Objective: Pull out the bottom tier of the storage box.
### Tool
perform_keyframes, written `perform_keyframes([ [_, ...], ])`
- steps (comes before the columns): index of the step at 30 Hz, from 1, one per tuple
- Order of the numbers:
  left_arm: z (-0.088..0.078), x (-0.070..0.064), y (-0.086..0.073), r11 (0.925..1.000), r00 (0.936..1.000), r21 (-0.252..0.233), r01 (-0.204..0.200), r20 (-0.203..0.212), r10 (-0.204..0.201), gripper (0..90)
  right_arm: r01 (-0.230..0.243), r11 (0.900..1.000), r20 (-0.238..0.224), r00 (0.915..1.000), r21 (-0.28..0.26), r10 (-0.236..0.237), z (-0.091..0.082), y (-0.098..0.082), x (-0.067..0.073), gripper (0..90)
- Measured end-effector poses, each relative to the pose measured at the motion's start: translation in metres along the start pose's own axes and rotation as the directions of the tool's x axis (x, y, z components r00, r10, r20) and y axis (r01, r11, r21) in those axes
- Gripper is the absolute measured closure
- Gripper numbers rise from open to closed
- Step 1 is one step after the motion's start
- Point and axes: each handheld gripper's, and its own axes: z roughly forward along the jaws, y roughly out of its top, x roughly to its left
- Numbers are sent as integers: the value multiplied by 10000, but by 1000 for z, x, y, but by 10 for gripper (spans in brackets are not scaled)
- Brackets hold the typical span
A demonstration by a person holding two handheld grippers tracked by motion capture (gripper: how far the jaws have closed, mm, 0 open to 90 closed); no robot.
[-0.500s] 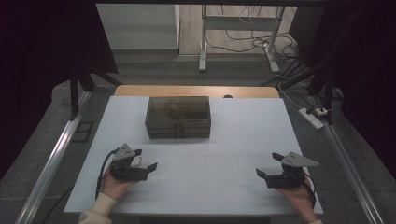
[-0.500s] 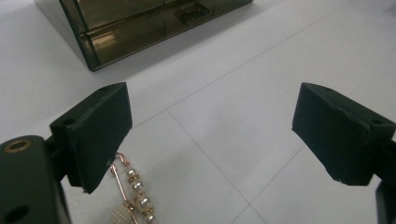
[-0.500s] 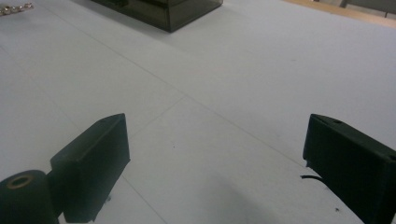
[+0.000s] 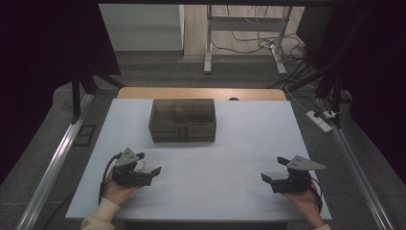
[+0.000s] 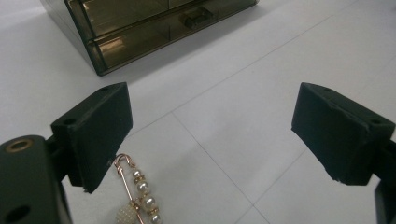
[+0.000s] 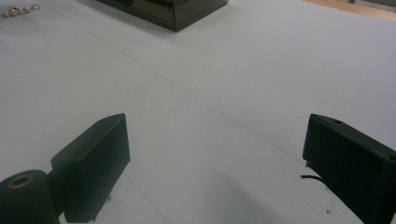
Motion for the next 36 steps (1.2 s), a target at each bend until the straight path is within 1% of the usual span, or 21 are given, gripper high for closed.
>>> perform_keyframes([
  [2, 0, 0, -1, 9999, 10000, -75, 77, 62, -77, 119, -119, 9999, -192, 9997, -10, 119, 1, 1, 0, 71],
  [4, 0, 0, -1, 9999, 9999, -126, 100, 88, -98, 119, -62, 9999, -271, 9996, -90, 60, 3, 3, 2, 72],
  [5, -1, 0, 0, 9998, 10000, -219, 19, 36, -18, 121, -29, 10000, -274, 9996, -90, 27, 4, 4, 3, 72],
  [7, -1, 0, 1, 9997, 10000, -224, 5, 23, -4, 123, 4, 10000, -265, 9996, -53, -6, 6, 5, 4, 72],
  [9, 1, 0, 1, 9999, 10000, -151, -2, 55, 3, 123, -15, 10000, -269, 9996, -18, 15, 6, 5, 4, 72],
  [12, 2, -3, 2, 9999, 9998, -65, -139, 147, 140, 123, -63, 10000, -90, 9999, -31, 63, 4, 3, 2, 72],
  [13, 2, -4, 2, 9998, 9997, -12, -213, 133, 213, 123, -144, 9999, -54, 9999, -75, 143, 4, 2, 1, 72],
  [15, 3, -7, 2, 9992, 9992, 97, -385, 44, 385, 123, -199, 9998, 4, 9998, -78, 199, 3, 2, 0, 72],
  [18, 4, -8, 4, 9987, 9987, 91, -507, 13, 507, 123, -390, 9992, 4, 9992, -71, 390, 3, 0, -2, 72],
  [19, 4, -8, 4, 9987, 9988, 105, -491, -6, 491, 123, -299, 9995, 47, 9995, -104, 299, 3, 0, -1, 72],
  [22, 3, -8, 5, 9991, 9990, 47, -422, -121, 422, 123, -317, 9994, 70, 9995, -107, 318, 4, 0, -2, 72],
  [24, 2, -7, 5, 9990, 9984, 21, -453, -325, 454, 124, -391, 9992, -33, 9992, -46, 391, 7, 0, -5, 72],
  [27, 1, -6, 5, 9989, 9977, 70, -453, -500, 456, 125, -378, 9993, -96, 9992, -11, 377, 8, 1, -4, 72],
  [29, 0, -5, 4, 9993, 9977, -1, -373, -564, 372, 125, -348, 9994, -61, 9994, 11, 348, 8, 1, -3, 72],
  [31, -1, -5, 5, 9995, 9979, -85, -297, -580, 292, 125, -384, 9993, -58, 9992, 43, 384, 8, 1, -1, 72],
  [34, -1, -5, 6, 9993, 9980, -148, -331, -536, 323, 127, -294, 9995, -12, 9996, 80, 294, 7, 1, -2, 72],
  [36, -1, -5, 6, 9990, 9978, -122, -420, -519, 413, 127, -458, 9989, -84, 9989, -19, 458, 7, 2, -3, 72],
])
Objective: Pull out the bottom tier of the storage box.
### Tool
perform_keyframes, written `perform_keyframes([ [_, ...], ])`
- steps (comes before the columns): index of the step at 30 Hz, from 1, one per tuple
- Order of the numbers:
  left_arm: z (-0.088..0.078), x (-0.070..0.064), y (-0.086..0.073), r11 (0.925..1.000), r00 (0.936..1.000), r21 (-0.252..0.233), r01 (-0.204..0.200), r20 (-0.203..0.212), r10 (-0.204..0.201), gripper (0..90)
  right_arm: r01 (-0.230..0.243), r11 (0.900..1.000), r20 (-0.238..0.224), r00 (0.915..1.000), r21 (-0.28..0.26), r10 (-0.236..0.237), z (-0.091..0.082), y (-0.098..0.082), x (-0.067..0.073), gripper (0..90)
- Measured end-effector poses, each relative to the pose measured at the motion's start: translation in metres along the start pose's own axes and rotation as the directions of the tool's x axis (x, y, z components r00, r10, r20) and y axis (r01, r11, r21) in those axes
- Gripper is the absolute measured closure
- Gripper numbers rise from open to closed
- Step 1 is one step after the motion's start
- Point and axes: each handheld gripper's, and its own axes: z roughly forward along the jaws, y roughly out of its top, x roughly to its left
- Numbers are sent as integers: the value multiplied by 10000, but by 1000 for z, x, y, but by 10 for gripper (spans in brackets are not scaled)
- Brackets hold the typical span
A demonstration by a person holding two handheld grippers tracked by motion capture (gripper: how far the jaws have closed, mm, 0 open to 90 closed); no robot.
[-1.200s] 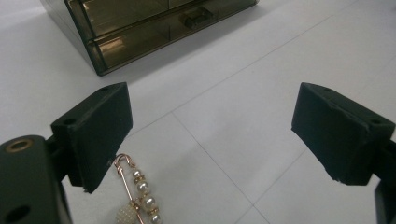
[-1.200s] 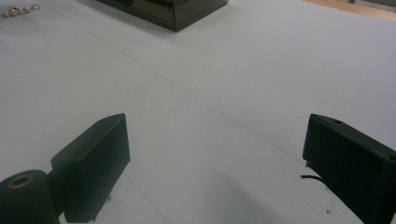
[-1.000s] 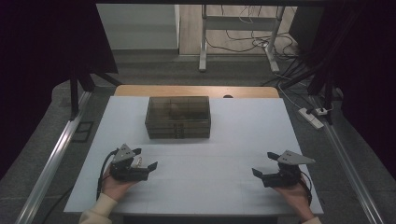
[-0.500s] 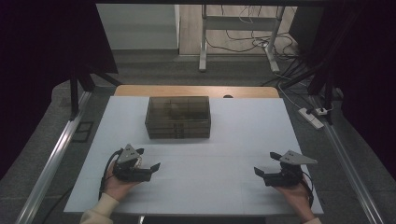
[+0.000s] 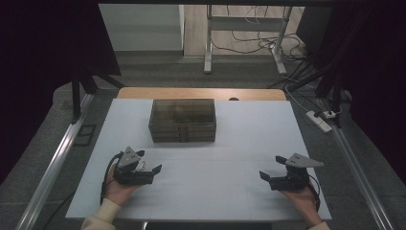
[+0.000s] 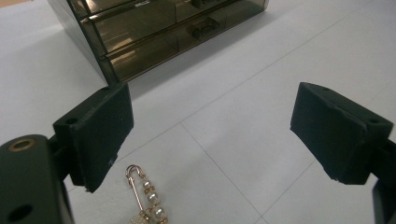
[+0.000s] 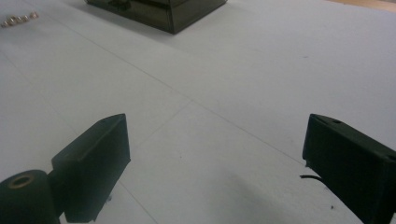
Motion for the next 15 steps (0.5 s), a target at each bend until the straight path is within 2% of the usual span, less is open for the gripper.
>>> perform_keyframes([
  [3, 1, -1, 2, 9998, 9998, -44, -191, -21, 191, 129, -121, 9999, -62, 9999, -51, 121, -2, -1, 0, 72],
  [5, 2, -3, 4, 9987, 9986, -40, -504, -146, 503, 130, -65, 9999, 75, 10000, -90, 66, -2, -1, 0, 72],
  [7, 2, -6, 5, 9954, 9947, 52, -961, -368, 962, 132, -50, 10000, 71, 10000, -55, 51, -1, 0, 0, 72],
  [8, 2, -7, 5, 9943, 9935, 49, -1064, -408, 1065, 132, -50, 10000, 71, 10000, -55, 51, -1, 0, 0, 72],
  [15, 2, -11, 7, 9897, 9882, -38, -1430, -564, 1425, 133, 34, 10000, -72, 10000, 13, -33, 0, 0, 2, 72],
])
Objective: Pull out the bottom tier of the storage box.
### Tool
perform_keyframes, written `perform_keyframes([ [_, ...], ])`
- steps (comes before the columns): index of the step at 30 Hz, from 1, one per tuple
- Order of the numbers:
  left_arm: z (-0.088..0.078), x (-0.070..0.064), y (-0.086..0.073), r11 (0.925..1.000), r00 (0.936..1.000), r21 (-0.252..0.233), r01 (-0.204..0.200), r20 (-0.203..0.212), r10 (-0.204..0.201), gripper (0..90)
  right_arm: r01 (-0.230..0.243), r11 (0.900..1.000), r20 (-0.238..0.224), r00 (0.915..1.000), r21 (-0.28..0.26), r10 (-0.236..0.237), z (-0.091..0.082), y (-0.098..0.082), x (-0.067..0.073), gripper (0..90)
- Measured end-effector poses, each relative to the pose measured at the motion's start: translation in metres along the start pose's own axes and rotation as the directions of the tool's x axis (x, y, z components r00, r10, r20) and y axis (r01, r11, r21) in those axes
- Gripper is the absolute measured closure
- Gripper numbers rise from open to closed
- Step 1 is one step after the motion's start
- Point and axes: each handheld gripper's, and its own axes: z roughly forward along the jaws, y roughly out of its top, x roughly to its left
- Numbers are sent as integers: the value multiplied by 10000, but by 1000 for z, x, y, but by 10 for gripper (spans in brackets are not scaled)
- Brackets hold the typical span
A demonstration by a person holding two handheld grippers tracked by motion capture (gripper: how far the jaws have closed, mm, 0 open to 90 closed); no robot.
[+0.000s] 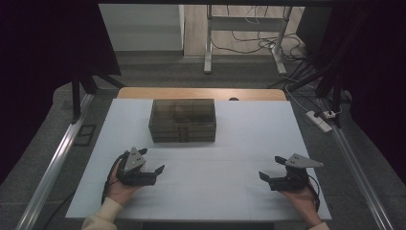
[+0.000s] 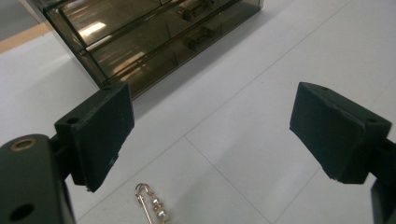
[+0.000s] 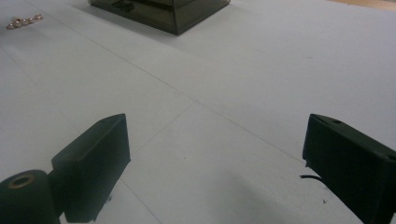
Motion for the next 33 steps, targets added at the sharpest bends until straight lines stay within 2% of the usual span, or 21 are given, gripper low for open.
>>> perform_keyframes([
  [8, 4, -4, 1, 9972, 9969, 184, -729, -296, 734, 139, 63, 10000, -57, 10000, 23, -63, -1, -1, 1, 72],
  [12, 7, -7, 2, 9911, 9903, 320, -1295, -473, 1310, 141, 72, 9998, -74, 9999, 168, -70, 2, -1, 1, 72],
  [27, 11, -13, 8, 9815, 9796, 302, -1892, -631, 1908, 157, 121, 9995, -67, 9999, 297, -119, 2, -3, 2, 72],
  [33, 14, -17, 11, 9737, 9711, 382, -2248, -740, 2271, 157, 107, 9994, -35, 9999, 325, -106, 2, -3, 1, 72],
])
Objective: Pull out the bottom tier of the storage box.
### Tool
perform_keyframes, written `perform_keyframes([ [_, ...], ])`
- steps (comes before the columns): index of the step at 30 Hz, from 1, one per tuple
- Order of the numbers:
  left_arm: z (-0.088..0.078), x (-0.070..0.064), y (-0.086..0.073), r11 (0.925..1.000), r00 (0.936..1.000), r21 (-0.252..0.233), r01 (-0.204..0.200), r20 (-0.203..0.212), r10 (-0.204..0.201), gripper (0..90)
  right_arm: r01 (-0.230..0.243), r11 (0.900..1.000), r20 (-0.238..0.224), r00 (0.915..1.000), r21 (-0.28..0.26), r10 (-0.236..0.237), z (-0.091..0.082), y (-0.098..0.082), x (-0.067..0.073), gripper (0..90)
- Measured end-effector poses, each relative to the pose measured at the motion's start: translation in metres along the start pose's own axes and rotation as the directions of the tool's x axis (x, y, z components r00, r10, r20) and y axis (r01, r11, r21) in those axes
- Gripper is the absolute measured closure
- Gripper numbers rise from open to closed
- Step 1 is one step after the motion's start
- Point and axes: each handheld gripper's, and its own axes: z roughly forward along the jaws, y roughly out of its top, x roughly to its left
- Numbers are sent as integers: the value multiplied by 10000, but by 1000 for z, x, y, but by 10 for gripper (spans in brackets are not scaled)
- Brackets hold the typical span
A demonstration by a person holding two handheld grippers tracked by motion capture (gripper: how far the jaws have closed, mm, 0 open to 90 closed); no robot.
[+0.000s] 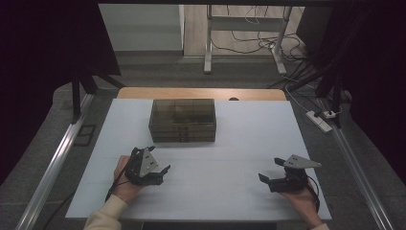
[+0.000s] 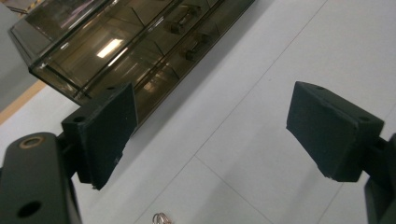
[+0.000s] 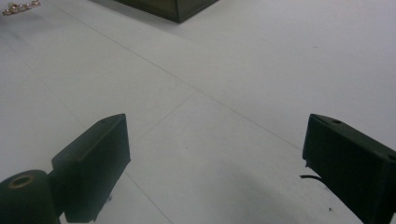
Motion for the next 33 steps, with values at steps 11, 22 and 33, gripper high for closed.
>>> perform_keyframes([
  [11, 2, -4, 4, 9991, 9990, 89, -416, -176, 417, 166, -47, 10000, 18, 10000, 18, 47, 0, 0, -1, 72],
  [22, 3, -7, 6, 9972, 9965, 189, -725, -410, 732, 170, -30, 10000, 50, 10000, 40, 30, 1, 0, -1, 72],
  [33, 9, -16, 12, 9870, 9850, 527, -1516, -756, 1554, 177, -23, 10000, 41, 10000, 79, 23, 2, -1, 0, 72],
])
